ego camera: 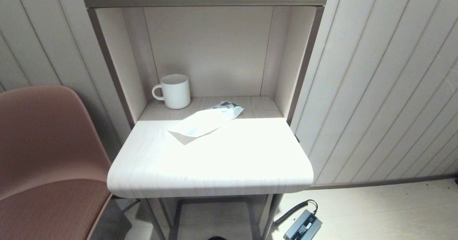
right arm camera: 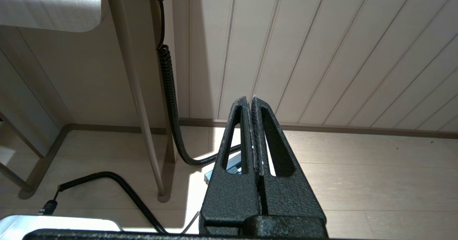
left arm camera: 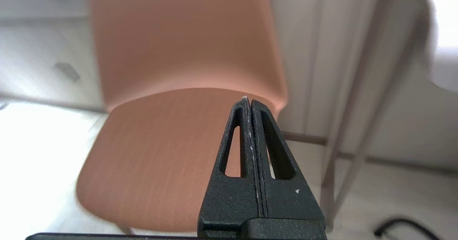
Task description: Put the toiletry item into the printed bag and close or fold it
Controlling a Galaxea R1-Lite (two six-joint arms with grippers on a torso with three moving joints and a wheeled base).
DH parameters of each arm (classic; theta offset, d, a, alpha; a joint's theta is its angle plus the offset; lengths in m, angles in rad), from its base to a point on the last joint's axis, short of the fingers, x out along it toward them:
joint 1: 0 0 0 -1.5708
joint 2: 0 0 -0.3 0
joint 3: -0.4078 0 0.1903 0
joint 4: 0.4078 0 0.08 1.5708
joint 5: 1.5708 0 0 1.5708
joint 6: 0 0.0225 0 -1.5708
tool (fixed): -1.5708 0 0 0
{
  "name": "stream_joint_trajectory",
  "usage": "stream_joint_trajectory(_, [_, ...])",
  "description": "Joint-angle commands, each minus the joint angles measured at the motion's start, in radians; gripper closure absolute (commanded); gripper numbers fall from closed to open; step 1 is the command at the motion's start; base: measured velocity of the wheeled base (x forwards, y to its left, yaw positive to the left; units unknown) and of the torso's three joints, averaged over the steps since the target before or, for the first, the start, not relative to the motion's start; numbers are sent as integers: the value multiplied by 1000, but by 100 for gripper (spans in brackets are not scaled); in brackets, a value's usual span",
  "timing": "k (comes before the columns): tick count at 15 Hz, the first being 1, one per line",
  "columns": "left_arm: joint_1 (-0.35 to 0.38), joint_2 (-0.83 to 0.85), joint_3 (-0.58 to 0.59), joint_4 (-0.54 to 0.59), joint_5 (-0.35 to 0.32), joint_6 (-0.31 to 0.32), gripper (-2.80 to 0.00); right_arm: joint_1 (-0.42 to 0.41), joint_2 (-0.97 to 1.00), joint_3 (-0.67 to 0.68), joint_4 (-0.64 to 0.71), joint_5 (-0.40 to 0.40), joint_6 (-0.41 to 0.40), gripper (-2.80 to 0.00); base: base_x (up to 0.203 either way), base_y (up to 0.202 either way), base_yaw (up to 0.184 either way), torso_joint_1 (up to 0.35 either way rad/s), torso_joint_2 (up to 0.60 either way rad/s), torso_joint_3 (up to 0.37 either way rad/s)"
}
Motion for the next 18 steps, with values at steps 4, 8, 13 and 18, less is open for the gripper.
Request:
stream_joint_trajectory(4, [18, 6, 0, 11, -254, 61, 0, 0, -2, 24, 5, 23, -4, 0, 0, 0, 0, 0, 0, 0])
stream_joint_trajectory(8, [22, 4, 1, -4, -218, 93, 0, 0, -2, 32, 5, 25, 1, 0, 0, 0, 0, 0, 0, 0])
stream_joint_trajectory(13, [43, 4, 2, -5, -148, 88, 0, 0, -2, 32, 5, 25, 8, 0, 0, 0, 0, 0, 0, 0])
stream_joint_trajectory(18, [129, -247, -67, 256, -257, 175, 0, 0, -2, 36, 3, 25, 9, 0, 0, 0, 0, 0, 0, 0])
